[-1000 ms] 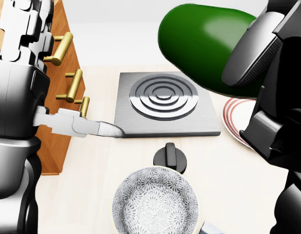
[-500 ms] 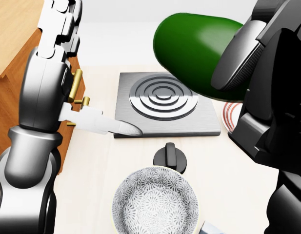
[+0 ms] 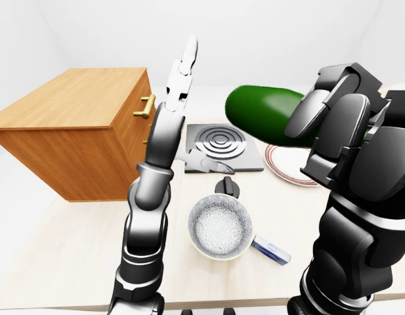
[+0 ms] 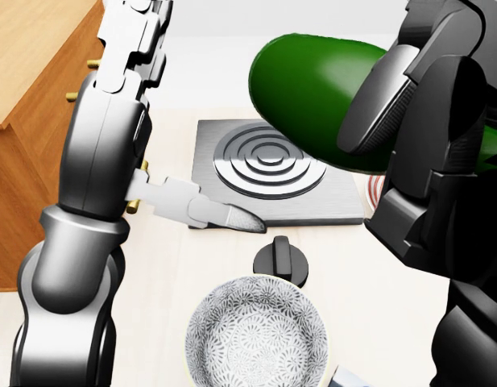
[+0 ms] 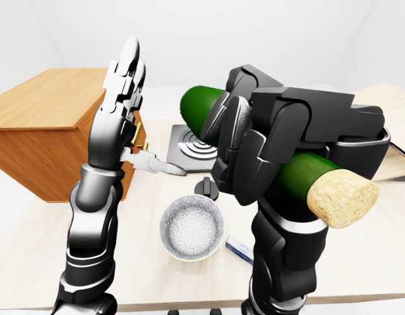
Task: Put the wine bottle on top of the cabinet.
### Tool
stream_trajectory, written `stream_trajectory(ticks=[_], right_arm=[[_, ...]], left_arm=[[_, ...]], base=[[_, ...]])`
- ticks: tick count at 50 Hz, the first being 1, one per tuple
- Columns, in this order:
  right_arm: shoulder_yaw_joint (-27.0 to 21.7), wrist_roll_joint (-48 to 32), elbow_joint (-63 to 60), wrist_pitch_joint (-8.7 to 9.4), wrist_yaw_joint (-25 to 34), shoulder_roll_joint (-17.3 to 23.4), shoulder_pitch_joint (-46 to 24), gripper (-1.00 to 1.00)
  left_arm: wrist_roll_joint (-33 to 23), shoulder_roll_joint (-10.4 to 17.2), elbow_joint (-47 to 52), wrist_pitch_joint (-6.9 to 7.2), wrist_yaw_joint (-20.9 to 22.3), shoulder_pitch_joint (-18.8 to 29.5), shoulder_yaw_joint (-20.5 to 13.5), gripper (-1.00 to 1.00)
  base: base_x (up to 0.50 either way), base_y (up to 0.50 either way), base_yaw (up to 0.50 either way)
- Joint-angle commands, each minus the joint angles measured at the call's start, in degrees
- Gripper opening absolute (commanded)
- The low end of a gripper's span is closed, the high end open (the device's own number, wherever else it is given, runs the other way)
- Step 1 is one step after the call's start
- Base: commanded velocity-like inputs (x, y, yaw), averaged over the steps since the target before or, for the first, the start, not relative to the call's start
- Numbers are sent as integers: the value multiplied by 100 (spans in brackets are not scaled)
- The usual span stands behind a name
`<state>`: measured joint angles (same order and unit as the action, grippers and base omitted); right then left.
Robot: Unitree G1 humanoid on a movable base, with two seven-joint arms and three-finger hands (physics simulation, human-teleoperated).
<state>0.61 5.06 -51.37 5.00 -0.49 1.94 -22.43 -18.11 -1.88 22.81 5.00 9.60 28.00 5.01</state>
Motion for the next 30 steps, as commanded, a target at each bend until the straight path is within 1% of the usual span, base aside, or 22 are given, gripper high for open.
stream_trajectory(ticks=[1,3,5,8,14,24,30], right_arm=[[14,-284,-50,0,-176,-49,25,-100],[28,-292,-43,0,-175,-43,33,-100],[16,-292,-18,0,-169,-52,41,-100],[25,-301,15,0,-162,-48,92,-100],[-47,-270,-27,0,-127,-29,146,-100],[-54,-220,10,0,-125,-28,201,-100],[-86,-191,-14,0,-156,-16,127,-100]], left_arm=[[-85,-170,-18,0,30,165,125,100],[-92,-180,-49,0,23,191,131,100],[-153,-223,-103,0,5,178,211,100],[-260,-324,15,0,36,106,346,100],[-382,-482,-56,0,50,103,452,100],[-529,-630,-237,0,50,213,537,100],[-560,-689,-359,0,32,157,569,100]], base=[[0,0,0],[0,0,0],[0,0,0],[0,0,0],[0,0,0],[0,0,0],[0,0,0]])
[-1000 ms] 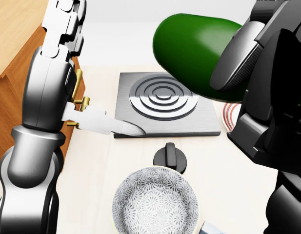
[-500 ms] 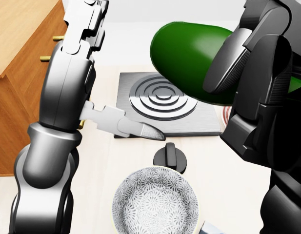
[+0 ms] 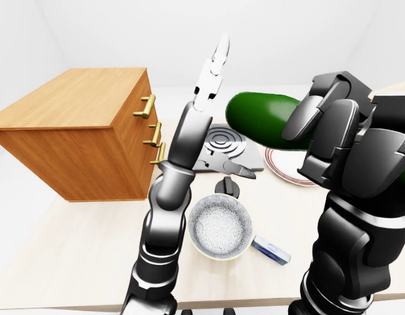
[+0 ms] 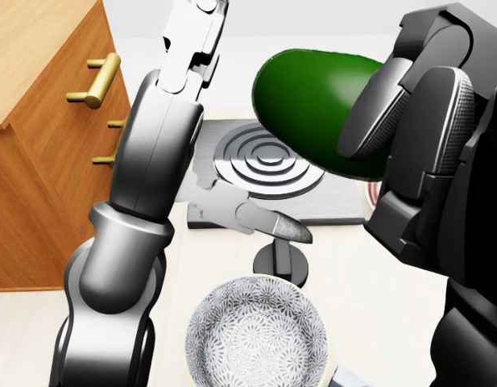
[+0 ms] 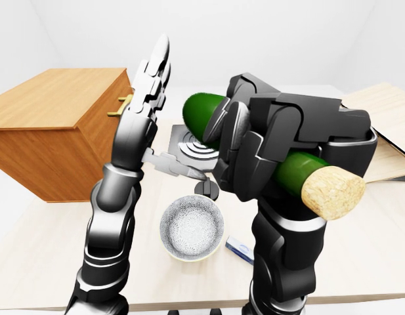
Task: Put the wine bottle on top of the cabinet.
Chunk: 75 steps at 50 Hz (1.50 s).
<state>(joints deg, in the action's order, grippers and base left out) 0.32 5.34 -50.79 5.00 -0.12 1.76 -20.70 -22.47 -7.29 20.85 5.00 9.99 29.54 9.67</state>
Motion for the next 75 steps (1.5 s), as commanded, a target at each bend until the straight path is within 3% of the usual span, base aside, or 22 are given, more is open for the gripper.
stream_trajectory(ticks=[1,35,45,49,50,54,70,71,72,73,74,75], right_arm=[[-33,-223,-86,0,-205,1,-50,-100],[-9,-222,275,0,-168,-28,177,-100],[-53,-182,199,0,-183,-27,143,-100],[-104,-146,215,0,-174,2,138,-100],[-131,-131,224,0,-169,8,144,-100],[-191,-70,175,0,-173,36,140,-100],[-442,115,-173,0,-284,217,-219,-100],[-474,133,-228,0,-295,245,-293,-97],[-539,152,-319,0,-307,296,-428,-51],[-594,174,-358,0,-305,338,-507,11],[-708,219,-430,0,-275,411,-637,100],[-794,250,-492,0,-257,482,-738,100]], left_arm=[[-124,-151,-232,0,-19,10,100,100],[-833,-768,-603,0,151,774,352,100],[-845,-901,-1023,0,17,693,437,100],[-877,-1012,-1011,0,70,778,473,-31],[-926,-1072,-902,0,136,748,568,-100],[-1018,-1174,-907,0,200,639,642,-100],[-801,-879,-1393,0,78,585,369,-100],[-801,-866,-1367,0,77,572,377,-100],[-792,-863,-1300,0,107,578,370,-100],[-788,-855,-1279,0,117,595,363,-100],[-777,-839,-1249,0,137,616,344,-100],[-766,-823,-1221,0,146,609,343,-100]], base=[[0,0,0],[0,0,0],[0,0,0],[0,0,0],[0,0,0],[0,0,0],[0,0,0],[0,0,0],[0,0,0],[0,0,0],[0,0,0],[0,0,0]])
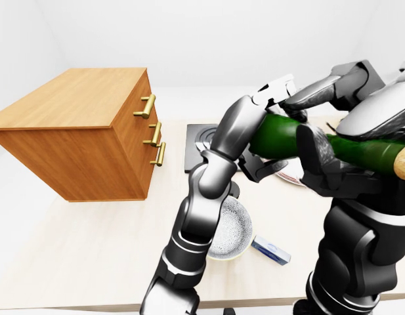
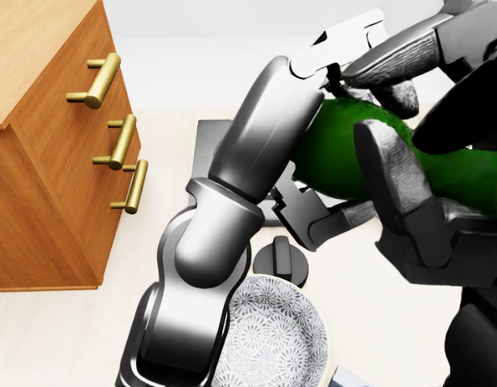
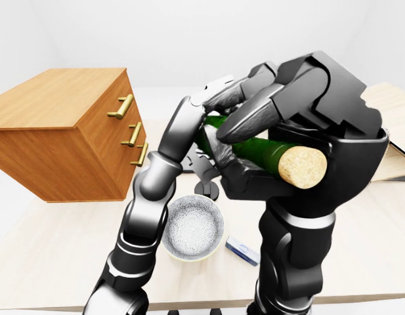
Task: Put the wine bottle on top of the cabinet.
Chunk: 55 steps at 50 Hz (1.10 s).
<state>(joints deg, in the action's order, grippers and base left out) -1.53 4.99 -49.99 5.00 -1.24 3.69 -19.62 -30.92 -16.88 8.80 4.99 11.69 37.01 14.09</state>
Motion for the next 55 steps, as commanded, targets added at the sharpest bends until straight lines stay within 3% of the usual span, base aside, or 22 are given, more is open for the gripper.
stream_trajectory(ticks=[1,4,8,11,21,29,35,38,44,48,51,55], right_arm=[[-815,313,-693,0,-88,494,-1109,100],[-1147,428,-839,0,38,776,-1512,100],[-1949,577,-956,0,558,1622,-2520,100],[-2363,642,-792,0,909,2148,-2861,100],[-3426,1673,-738,0,808,3028,-2499,100],[-4442,2328,-1001,0,816,3114,-1685,100],[-5208,3752,-1001,0,-59,2950,-184,100],[-5267,4326,-1001,0,-547,2964,240,100],[-5110,4647,-998,0,-943,2982,722,100],[-4996,4789,-985,0,-1146,3060,819,100],[-4942,4866,-1001,0,-1248,3076,925,100],[-4879,4864,-1001,0,-1301,3093,973,100]], left_arm=[[92,163,9,1,-14,-150,-111,-100],[134,199,37,1,-6,-134,-139,-100],[187,240,50,1,-22,-128,-171,-100],[203,237,78,1,-24,-104,-164,-100],[447,374,-3,1,-49,187,-374,-100],[640,518,-119,1,-135,387,-478,-100],[826,546,250,1,-18,815,-629,-100],[1045,528,576,1,-2,1035,-709,-100],[1439,750,1170,1,-113,1687,-947,-100],[1952,1083,1393,1,-337,2260,-1268,-100],[2433,1488,1321,1,-466,2718,-1611,-100],[3477,2150,898,1,-857,3617,-2362,-100]], base=[[0,0,0],[0,0,0],[0,0,0],[0,0,0],[0,0,0],[0,0,0],[0,0,0],[0,0,0],[0,0,0],[0,0,0],[0,0,0],[0,0,0]])
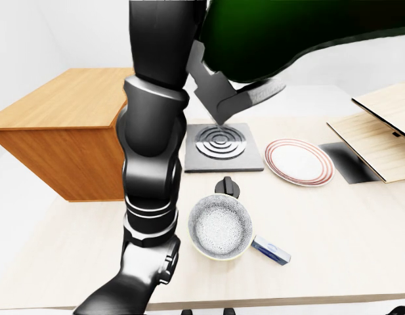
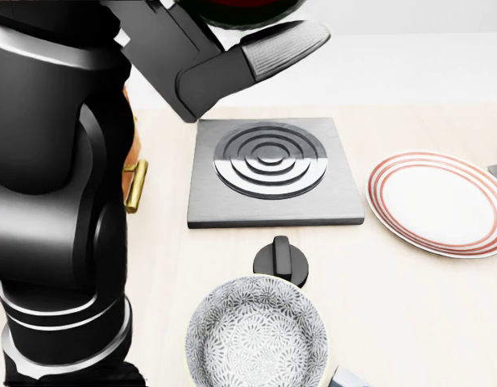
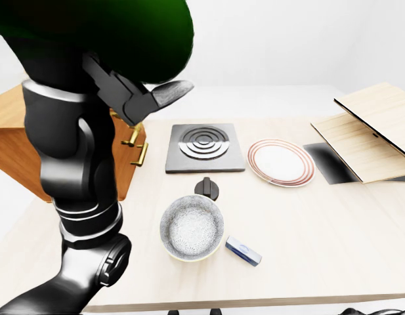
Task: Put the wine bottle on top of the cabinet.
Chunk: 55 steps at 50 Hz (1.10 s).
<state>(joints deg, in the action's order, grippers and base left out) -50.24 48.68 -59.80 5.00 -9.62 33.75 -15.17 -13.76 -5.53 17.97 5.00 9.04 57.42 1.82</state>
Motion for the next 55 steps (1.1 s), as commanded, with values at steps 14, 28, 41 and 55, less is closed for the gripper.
stream_trajectory(ticks=[14,28,41,55], right_arm=[[397,427,-20,0,-677,79,445,100],[953,-387,7,0,-393,-130,177,100],[1211,-1367,18,0,288,-547,161,100],[1571,-2252,-13,0,805,-930,-56,100]], left_arm=[[3808,2733,-485,0,-1741,2194,-1309,-100],[3935,3872,-1704,0,-1467,2207,-1521,-100],[3845,4540,-2119,0,-1152,1929,-1647,-100],[3731,5018,-3172,0,-828,1955,-1778,-100]], base=[[0,0,0],[0,0,0],[0,0,0],[0,0,0]])
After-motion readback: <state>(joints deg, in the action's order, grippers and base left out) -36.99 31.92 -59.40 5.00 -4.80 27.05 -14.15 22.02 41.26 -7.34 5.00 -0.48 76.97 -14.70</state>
